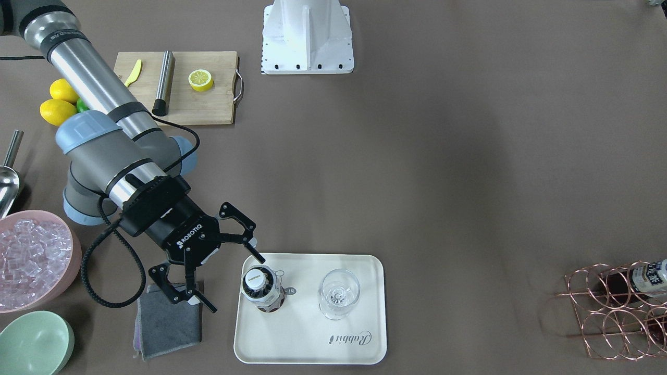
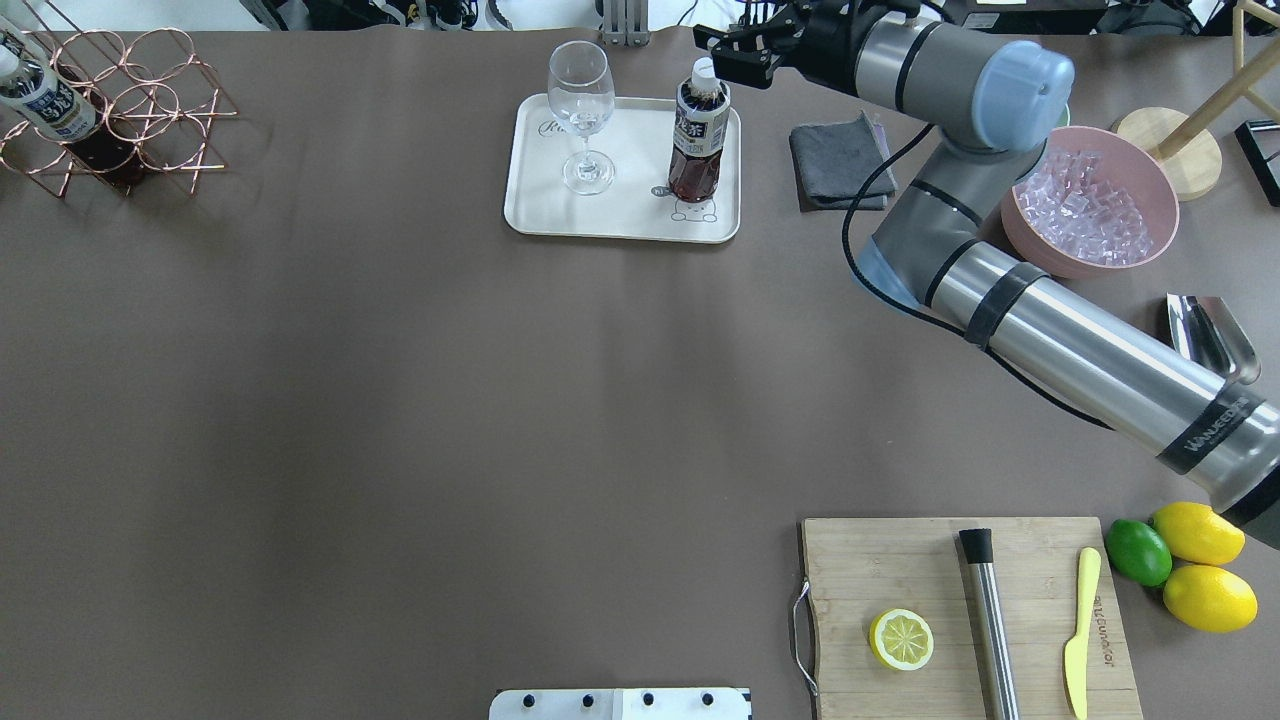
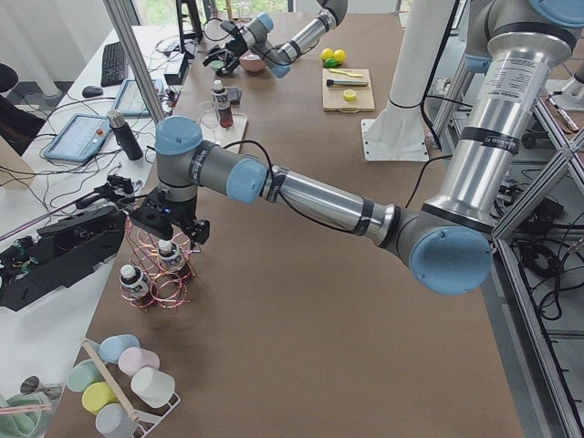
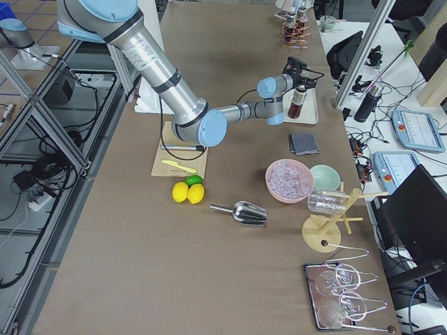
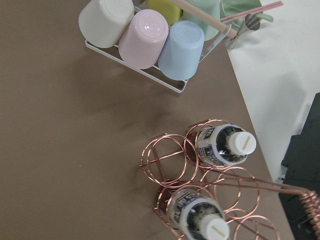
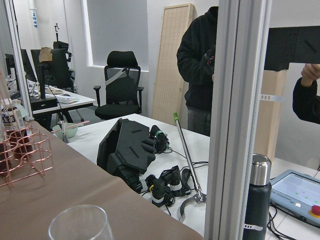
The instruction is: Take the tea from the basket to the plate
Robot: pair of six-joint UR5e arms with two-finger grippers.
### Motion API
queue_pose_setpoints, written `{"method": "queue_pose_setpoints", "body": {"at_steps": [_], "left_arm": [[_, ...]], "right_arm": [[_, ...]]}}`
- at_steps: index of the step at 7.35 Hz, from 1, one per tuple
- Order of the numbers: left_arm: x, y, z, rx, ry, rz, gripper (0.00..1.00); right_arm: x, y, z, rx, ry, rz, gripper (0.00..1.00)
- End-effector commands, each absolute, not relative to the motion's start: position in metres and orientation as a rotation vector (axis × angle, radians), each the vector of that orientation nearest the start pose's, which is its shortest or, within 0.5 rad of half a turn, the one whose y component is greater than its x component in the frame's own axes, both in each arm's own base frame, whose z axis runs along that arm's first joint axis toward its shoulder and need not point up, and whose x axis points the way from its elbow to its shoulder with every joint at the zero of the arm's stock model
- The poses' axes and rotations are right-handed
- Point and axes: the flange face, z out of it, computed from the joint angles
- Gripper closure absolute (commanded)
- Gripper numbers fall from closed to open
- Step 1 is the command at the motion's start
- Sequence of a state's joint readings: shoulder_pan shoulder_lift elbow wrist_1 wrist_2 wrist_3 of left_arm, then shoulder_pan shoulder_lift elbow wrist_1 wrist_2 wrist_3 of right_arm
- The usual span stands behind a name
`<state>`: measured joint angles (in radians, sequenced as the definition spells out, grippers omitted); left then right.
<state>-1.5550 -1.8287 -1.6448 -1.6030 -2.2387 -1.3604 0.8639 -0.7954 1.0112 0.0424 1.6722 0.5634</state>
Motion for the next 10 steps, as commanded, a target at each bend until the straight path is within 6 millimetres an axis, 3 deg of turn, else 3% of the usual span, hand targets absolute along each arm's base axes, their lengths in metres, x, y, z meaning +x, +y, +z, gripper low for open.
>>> {"method": "queue_pose_setpoints", "body": {"at_steps": [1,2,3,5,6,7,8,9,10], "left_arm": [[-0.062,-0.519,0.501,-0.038,0.800,-0.725,0.05],[-0.052,-0.515,0.492,-0.090,0.868,-0.663,0.09],[-0.046,-0.511,0.487,-0.062,0.866,-0.530,0.10],[-0.011,-0.501,0.467,-0.084,0.824,-0.291,0.06],[-0.007,-0.498,0.467,-0.052,0.812,-0.207,0.05],[0.003,-0.502,0.501,-0.116,0.797,-0.205,0.03],[0.004,-0.507,0.536,-0.083,0.801,-0.110,0.03],[0.004,-0.507,0.553,-0.051,0.815,-0.082,0.03],[-0.001,-0.486,0.574,-0.077,0.804,-0.095,0.03]], "right_arm": [[-0.338,-0.666,0.256,1.184,-1.209,-0.291,0.00],[-0.321,-0.667,0.265,1.033,-1.188,-0.319,0.00],[-0.302,-0.652,0.285,0.898,-1.187,-0.346,0.00],[-0.258,-0.628,0.341,0.677,-1.169,-0.320,0.00],[-0.240,-0.602,0.346,0.538,-1.112,-0.247,0.00],[-0.224,-0.572,0.339,0.390,-1.045,-0.180,0.00],[-0.206,-0.557,0.345,0.280,-0.987,-0.109,0.00],[-0.186,-0.552,0.367,0.163,-0.940,0.016,0.00],[-0.169,-0.543,0.409,0.026,-0.876,0.115,0.00]]}}
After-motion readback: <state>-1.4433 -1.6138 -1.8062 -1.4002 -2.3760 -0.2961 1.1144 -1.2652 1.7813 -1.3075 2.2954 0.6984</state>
